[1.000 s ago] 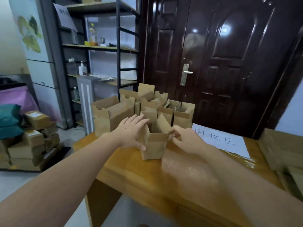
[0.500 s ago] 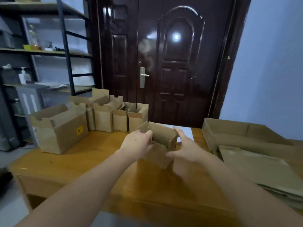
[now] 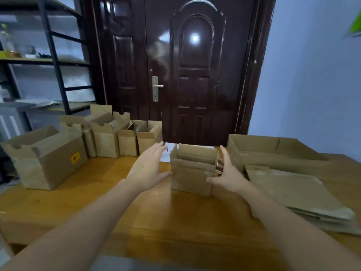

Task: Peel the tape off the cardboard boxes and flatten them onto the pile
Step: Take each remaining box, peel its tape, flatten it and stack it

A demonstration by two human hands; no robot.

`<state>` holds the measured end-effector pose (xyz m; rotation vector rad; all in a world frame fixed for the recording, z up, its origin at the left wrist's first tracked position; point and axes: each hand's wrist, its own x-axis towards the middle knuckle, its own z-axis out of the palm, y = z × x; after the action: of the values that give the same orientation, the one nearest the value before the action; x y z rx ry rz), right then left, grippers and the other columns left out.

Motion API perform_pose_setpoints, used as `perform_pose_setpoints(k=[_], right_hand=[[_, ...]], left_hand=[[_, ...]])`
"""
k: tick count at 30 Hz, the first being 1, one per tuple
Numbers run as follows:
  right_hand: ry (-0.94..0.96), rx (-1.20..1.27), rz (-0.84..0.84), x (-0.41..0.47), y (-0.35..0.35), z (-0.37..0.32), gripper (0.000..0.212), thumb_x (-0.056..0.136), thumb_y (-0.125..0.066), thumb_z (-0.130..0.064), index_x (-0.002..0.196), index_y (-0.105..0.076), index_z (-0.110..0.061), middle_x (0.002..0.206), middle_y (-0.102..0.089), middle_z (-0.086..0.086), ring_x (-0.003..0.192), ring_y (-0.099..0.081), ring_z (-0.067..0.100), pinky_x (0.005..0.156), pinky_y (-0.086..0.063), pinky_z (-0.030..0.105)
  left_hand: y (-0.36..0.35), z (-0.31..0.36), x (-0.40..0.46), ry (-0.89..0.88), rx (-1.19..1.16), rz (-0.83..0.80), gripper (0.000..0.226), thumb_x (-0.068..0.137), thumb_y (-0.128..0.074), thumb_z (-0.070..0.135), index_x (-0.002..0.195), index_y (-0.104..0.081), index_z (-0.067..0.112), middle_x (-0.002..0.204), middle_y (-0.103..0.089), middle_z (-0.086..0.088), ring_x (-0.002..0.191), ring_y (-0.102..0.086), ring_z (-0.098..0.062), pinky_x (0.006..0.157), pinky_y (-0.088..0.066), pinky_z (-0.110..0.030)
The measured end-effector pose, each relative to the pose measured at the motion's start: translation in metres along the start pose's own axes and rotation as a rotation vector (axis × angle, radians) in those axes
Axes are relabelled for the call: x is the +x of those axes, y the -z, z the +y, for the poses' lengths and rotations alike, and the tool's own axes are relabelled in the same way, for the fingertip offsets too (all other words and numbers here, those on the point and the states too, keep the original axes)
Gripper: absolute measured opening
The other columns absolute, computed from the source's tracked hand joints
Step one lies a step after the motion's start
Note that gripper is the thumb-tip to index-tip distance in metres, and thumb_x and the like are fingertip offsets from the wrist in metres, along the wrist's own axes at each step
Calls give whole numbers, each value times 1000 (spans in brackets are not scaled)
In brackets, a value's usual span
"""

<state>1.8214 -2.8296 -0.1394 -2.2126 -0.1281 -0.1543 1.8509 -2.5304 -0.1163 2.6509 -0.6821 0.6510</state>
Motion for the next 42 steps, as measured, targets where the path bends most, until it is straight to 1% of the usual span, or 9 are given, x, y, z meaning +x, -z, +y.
perform_pose_setpoints(k=[4,8,13,20,23,26,29,38,42], right_hand=[[-152,0,-40,0,-4,6,137,78,-86,-34,154,28,-40,168,-20,-5,149,-34,21,114,-41,38],[-222,-179,-113,-14,-21,13,98,88,-77,-39,161,-13,-24,154,-46,0,138,-48,22,109,-42,34],[-150,-161,-66,-23,-24,10,81,91,-74,-38,154,-27,-24,153,-47,-2,136,-49,17,107,-42,30],[41,-67,58,-16,-6,-15,85,87,-77,-48,156,-31,-32,153,-38,-17,139,-36,6,112,-37,36],[65,9,133,-6,-2,-19,69,89,-71,-53,149,-44,-32,158,-35,-17,142,-35,7,114,-40,39],[4,56,233,-1,1,-27,51,80,-69,-69,107,-65,-26,158,-39,-13,140,-42,13,108,-46,46],[-61,86,280,-1,1,-37,55,89,-57,-70,82,-58,-15,104,-66,-4,102,-60,18,84,-50,35],[-181,85,228,2,-6,-34,63,89,-38,-80,104,-65,-25,103,-66,-5,98,-63,18,94,-57,48],[-246,106,173,-2,-9,-29,43,99,-39,-67,109,-56,-29,102,-59,-8,102,-63,23,97,-55,48]], left_hand=[[-19,-12,-5,283,-125,-287,111,84,-71,64,165,-8,21,170,-17,-5,157,-15,-23,126,-23,-43],[-46,3,-12,371,-288,-533,88,100,-54,54,165,-7,16,167,-29,-7,157,-14,-27,126,-21,-47],[-60,20,-8,407,-461,-317,33,107,-45,45,129,-54,22,119,-67,2,109,-64,-18,96,-55,-39],[-21,16,23,408,-283,-29,57,102,-34,67,88,-58,17,80,-64,0,77,-62,-22,69,-53,-38],[-7,18,33,449,-356,-5,77,99,-25,74,87,-64,9,79,-66,-6,76,-62,-25,69,-49,-39],[4,24,32,462,-456,42,82,95,-18,81,90,-64,13,85,-66,-3,81,-60,-20,69,-44,-38],[7,27,27,397,-431,41,79,92,-21,83,88,-60,14,84,-65,-2,79,-60,-20,67,-43,-36],[-1,23,18,377,-187,-73,74,97,-23,77,96,-73,22,83,-71,1,77,-64,-14,72,-57,-36],[-9,22,12,322,-128,-102,64,105,-19,63,106,-70,25,92,-72,1,84,-63,-14,71,-53,-31]])
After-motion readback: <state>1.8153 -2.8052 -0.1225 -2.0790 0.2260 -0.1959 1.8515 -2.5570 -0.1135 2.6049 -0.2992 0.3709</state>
